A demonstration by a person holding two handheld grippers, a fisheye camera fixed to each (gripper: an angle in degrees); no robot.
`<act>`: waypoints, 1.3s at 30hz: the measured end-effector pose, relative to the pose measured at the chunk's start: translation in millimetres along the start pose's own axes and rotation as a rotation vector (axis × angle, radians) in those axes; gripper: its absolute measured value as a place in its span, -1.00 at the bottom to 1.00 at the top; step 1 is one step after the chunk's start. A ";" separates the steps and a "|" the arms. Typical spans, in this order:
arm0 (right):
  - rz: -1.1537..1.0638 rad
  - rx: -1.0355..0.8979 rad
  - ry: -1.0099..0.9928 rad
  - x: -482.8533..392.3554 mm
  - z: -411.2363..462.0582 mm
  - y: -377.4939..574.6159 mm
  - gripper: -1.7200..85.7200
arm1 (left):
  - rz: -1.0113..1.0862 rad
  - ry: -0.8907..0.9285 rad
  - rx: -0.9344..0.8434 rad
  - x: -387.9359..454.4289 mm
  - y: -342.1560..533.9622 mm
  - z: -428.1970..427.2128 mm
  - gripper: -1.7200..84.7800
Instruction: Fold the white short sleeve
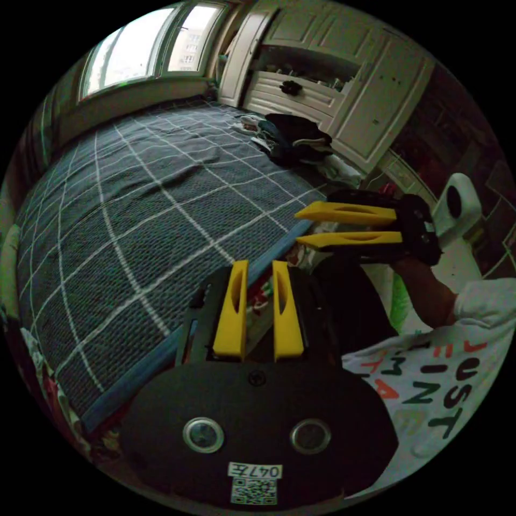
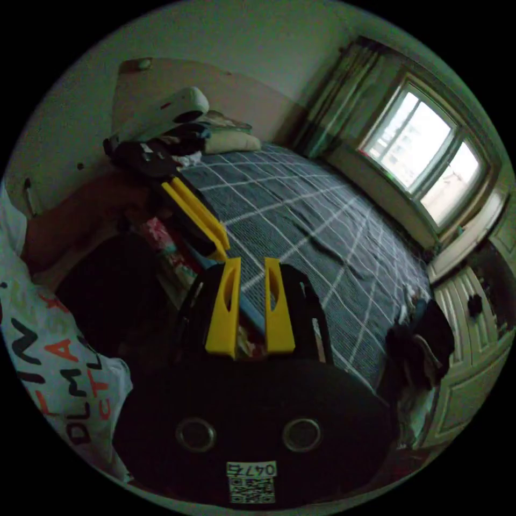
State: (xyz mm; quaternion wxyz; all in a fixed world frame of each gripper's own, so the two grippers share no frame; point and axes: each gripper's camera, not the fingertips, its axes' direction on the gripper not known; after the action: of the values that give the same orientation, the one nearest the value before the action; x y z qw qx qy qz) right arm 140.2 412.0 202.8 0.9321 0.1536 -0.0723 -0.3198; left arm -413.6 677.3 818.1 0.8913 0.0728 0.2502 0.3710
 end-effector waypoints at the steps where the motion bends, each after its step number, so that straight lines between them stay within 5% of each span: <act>1: 0.036 -0.011 0.036 16.6 -11.7 30.9 -0.91 | 0.006 -0.029 -0.002 9.1 -7.5 24.4 -0.79; 5: 0.173 -0.036 0.077 67.6 -39.4 126.8 -0.94 | 0.009 -0.071 -0.003 29.0 -24.4 104.8 -0.79; 11: 0.478 0.098 0.483 216.1 -100.0 282.4 -0.91 | 0.069 -0.140 0.045 31.3 -30.6 181.1 -0.82; 19: 0.788 -0.056 0.670 445.6 -108.2 428.4 -0.79 | 0.120 -0.169 -0.028 14.5 -36.2 273.7 -0.85; 24: 0.919 -0.059 0.684 494.5 -108.8 499.1 -0.80 | 0.065 -0.142 -0.053 -6.4 -46.9 318.1 -0.85; 28: 0.935 -0.252 0.791 517.4 -108.6 574.9 -0.79 | 0.020 -0.111 -0.082 -22.5 -50.2 352.6 -0.84; 33: 1.021 -0.413 0.620 541.3 -98.6 661.1 -0.77 | -0.020 -0.066 -0.072 -38.1 -54.6 381.8 -0.85; 39: 1.021 -0.314 0.630 541.0 -109.9 684.0 -0.95 | -0.102 -0.037 -0.075 -60.0 -59.0 415.0 -0.85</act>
State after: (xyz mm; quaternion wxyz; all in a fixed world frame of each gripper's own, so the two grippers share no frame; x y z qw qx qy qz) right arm 983.1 615.6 346.5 0.9556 0.0479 0.1900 0.2202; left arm -205.2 616.5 1181.7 0.9157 0.0335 0.2228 0.3326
